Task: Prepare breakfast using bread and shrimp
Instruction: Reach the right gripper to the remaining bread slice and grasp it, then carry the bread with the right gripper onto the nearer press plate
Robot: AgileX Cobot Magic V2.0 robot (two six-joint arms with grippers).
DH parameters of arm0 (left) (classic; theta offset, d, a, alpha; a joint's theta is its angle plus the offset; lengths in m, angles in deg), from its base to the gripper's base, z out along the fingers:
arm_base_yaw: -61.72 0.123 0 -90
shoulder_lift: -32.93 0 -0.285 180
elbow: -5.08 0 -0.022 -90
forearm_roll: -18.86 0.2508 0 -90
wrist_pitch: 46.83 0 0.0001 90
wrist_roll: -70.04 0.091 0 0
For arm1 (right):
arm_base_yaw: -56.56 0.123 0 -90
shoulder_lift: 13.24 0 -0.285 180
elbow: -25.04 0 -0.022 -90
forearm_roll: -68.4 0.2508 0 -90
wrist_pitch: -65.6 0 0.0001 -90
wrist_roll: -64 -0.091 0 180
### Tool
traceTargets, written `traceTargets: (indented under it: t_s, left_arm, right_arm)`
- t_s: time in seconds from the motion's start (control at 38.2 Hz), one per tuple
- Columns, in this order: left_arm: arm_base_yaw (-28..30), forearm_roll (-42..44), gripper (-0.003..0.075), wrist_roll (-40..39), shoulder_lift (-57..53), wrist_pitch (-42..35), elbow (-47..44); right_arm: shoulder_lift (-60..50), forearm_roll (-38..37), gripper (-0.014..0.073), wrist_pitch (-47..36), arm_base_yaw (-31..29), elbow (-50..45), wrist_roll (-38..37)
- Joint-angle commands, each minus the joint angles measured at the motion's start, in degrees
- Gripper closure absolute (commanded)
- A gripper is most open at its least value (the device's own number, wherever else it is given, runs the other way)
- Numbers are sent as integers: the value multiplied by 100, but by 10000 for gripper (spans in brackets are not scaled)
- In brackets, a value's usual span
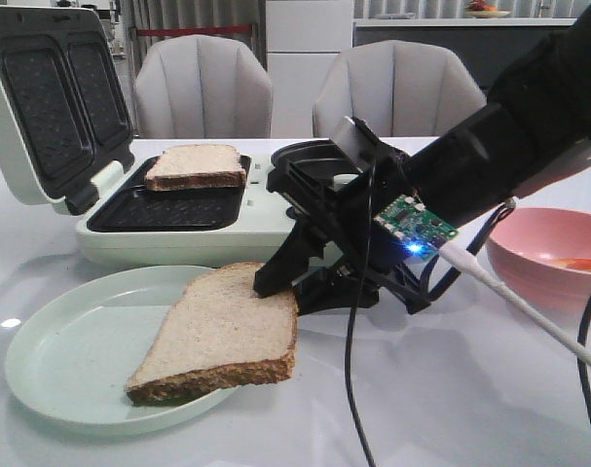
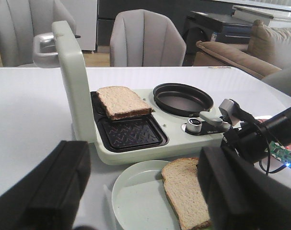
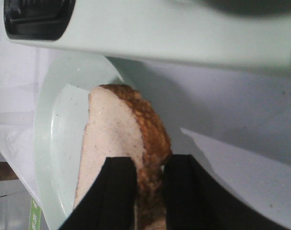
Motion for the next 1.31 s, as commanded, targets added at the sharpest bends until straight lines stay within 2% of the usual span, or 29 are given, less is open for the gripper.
traceTargets:
  t_s: [0.0,0.13,0.37,0.6,0.81,0.97,1.28]
  left_arm:
    - [-47,-20,192,-3,71,-457,147]
    - [-47,-20,192,-3,71,-457,147]
    - [-47,-20,192,-3,71,-457,147]
    - [-47,-20,192,-3,71,-457,147]
    - [-47,-20,192,-3,71,-457,147]
    - [-47,-20,192,-3,71,-457,147]
    - [-47,-20,192,-3,71,-457,147]
  right_arm:
    - [-323,210,357,276,-10,150,106]
    - [-559,198,357,341,-10,144,357]
    - [-1214,205,357,382,-10,204,363]
    - [-1205,322,357,547,-5,1120,368]
    - [-618,361,357,377,-5,2433,368]
    - [48,361,357,560,-5,3268,368]
    - [1101,375,356,697,1,4348,363]
